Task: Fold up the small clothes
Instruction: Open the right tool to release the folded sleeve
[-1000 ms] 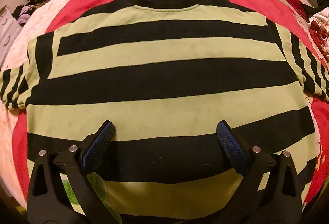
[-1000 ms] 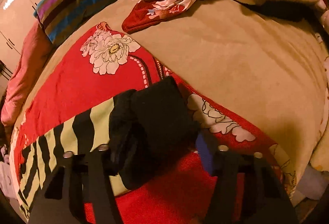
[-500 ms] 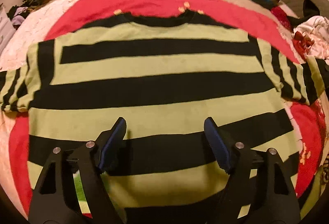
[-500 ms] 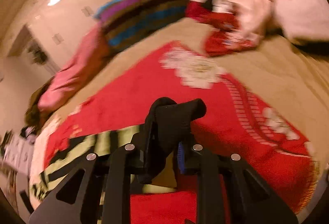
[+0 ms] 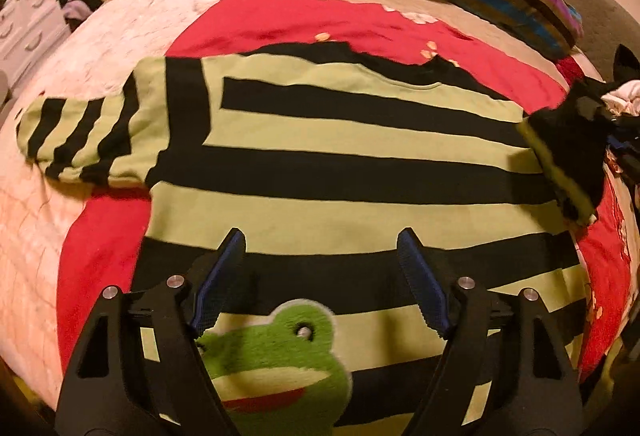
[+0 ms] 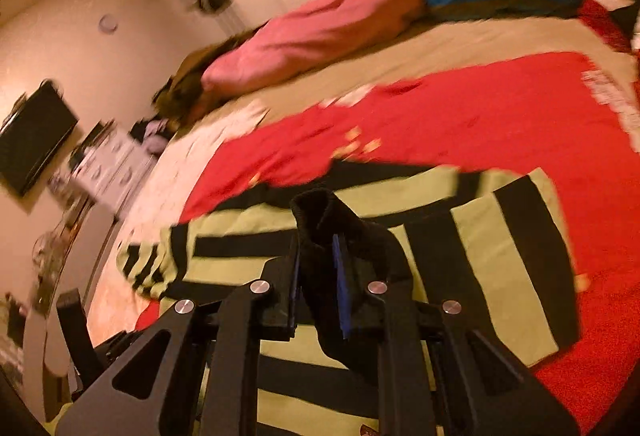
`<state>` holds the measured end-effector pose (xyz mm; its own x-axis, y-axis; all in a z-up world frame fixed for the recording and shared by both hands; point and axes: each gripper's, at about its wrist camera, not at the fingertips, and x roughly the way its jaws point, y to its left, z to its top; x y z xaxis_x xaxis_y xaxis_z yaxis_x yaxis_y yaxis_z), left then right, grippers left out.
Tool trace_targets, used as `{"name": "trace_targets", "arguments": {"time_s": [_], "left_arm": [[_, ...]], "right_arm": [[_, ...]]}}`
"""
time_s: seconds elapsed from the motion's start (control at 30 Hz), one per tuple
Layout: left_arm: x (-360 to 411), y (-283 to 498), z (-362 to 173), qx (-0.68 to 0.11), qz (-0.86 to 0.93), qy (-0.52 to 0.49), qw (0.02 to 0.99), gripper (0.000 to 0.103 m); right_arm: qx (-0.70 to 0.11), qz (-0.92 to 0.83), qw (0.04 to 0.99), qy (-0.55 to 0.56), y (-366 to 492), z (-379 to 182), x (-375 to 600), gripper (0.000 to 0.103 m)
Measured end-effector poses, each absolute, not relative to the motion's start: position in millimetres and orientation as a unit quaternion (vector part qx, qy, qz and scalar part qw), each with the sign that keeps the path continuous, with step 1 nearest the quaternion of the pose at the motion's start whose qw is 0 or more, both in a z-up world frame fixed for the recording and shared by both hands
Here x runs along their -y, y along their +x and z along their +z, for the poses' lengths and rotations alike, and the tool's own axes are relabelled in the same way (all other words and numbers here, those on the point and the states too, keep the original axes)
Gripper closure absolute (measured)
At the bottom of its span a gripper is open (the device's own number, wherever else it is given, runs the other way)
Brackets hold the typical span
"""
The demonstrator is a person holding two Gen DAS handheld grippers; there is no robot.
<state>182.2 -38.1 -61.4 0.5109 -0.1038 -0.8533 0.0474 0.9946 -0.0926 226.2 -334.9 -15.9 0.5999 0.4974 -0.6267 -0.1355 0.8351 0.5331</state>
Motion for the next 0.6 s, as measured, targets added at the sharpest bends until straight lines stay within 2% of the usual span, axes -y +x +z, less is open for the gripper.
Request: {"name": "trace_targets", "arguments": {"time_s": [0.03,0.07,0.1,0.13,0.2,0.27,0.33,0.43,0.6], "left_arm": [[36.4,181.9,-62.6,-0.494,-0.043,-0.031,0.868,0.029],[36.1,181.6,-63.9,-0.496,-0.043,-0.033,0.867,0.029],[36.1,182.0,-65.2,-0.499,-0.046,-0.037,0.865,0.028],[35.4,180.3,-66.0,-0.499,-0.047,-0.038,0.864,0.028],[39.4,179.8,-65.8,-0.499,-0.054,-0.039,0.864,0.028],[44.7,179.2,-66.2,-0.499,-0.063,-0.039,0.863,0.028],[51.3,179.8,-66.7,-0.5,-0.071,-0.039,0.862,0.028],[69.1,182.5,-69.1,-0.51,-0.098,-0.048,0.854,0.028],[97.8,191.3,-71.6,-0.522,-0.152,-0.086,0.835,0.028]], "right_arm": [[-0.414,0.201,0.857,0.234,226.0,-18.8,328.8,0.08],[-0.413,0.213,0.849,0.25,224.5,-21.0,326.5,0.06],[-0.41,0.216,0.849,0.252,221.1,-17.8,321.7,0.05],[-0.403,0.215,0.853,0.253,215.9,-14.8,324.7,0.047],[-0.38,0.201,0.864,0.264,203.3,-7.5,346.6,0.047],[-0.364,0.17,0.874,0.275,189.3,-5.1,372.2,0.04],[-0.365,0.123,0.889,0.248,179.2,-5.3,390.5,0.037],[-0.385,0.053,0.905,0.175,169.1,-12.9,404.9,0.037],[-0.402,0.037,0.899,0.171,158.5,-27.5,415.5,0.037]]}}
